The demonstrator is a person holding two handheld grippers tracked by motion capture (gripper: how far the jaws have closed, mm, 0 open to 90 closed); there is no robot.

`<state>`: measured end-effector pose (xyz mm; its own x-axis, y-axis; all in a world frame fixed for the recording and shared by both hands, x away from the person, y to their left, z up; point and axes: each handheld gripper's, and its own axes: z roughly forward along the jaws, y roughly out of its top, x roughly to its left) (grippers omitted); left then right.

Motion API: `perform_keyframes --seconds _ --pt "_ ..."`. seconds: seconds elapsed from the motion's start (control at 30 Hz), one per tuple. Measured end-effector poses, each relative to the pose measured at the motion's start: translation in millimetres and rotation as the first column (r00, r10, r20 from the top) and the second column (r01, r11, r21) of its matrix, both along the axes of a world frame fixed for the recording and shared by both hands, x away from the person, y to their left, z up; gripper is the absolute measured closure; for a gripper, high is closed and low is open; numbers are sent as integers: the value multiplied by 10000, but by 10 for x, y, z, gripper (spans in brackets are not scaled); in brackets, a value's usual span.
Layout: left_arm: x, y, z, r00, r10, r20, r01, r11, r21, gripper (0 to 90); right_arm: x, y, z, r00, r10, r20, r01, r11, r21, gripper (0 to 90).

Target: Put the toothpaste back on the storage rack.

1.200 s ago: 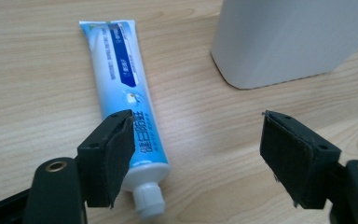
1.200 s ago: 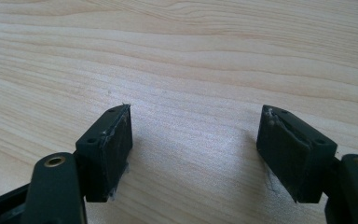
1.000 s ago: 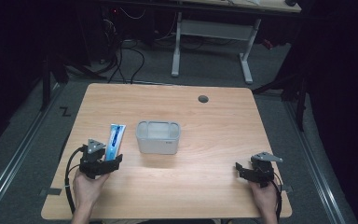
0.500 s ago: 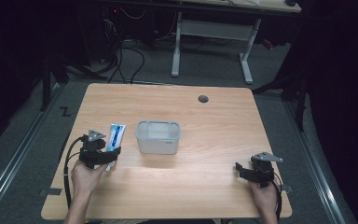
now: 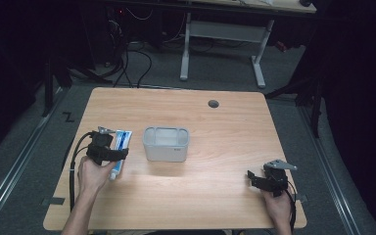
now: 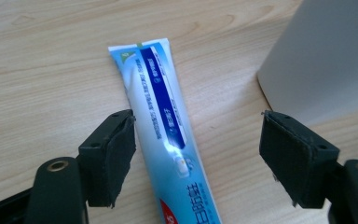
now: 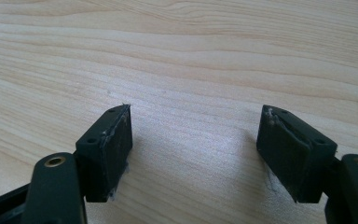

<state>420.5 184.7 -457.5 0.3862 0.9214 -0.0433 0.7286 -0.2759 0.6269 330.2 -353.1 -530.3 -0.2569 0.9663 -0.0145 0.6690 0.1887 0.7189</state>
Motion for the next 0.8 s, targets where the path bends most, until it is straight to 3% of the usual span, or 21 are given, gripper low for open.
perform_keyframes --seconds 0.23,0.33,0.5,0.73,0.8 --pt "177 -43 -1 9990 229 -380 -215 9991 352 294 0 0 0 10000 0 -2 0 10000 2 268" --pt "251 -76 -19 9980 246 -590 -196 9963 837 295 0 -1 0 10000 -5 0 5 10000 5 267" --pt "338 -102 -22 9966 303 -762 -234 9956 903 296 0 -1 0 10000 -6 0 6 10000 5 267" --pt "515 -145 -88 9917 761 -1031 -592 9856 1585 292 -1 -3 1 10000 -32 -8 32 10000 4 267" --pt "534 -145 -98 9915 802 -1028 -637 9859 1546 300 -2 -3 1 10000 -41 -12 41 10000 9 267"
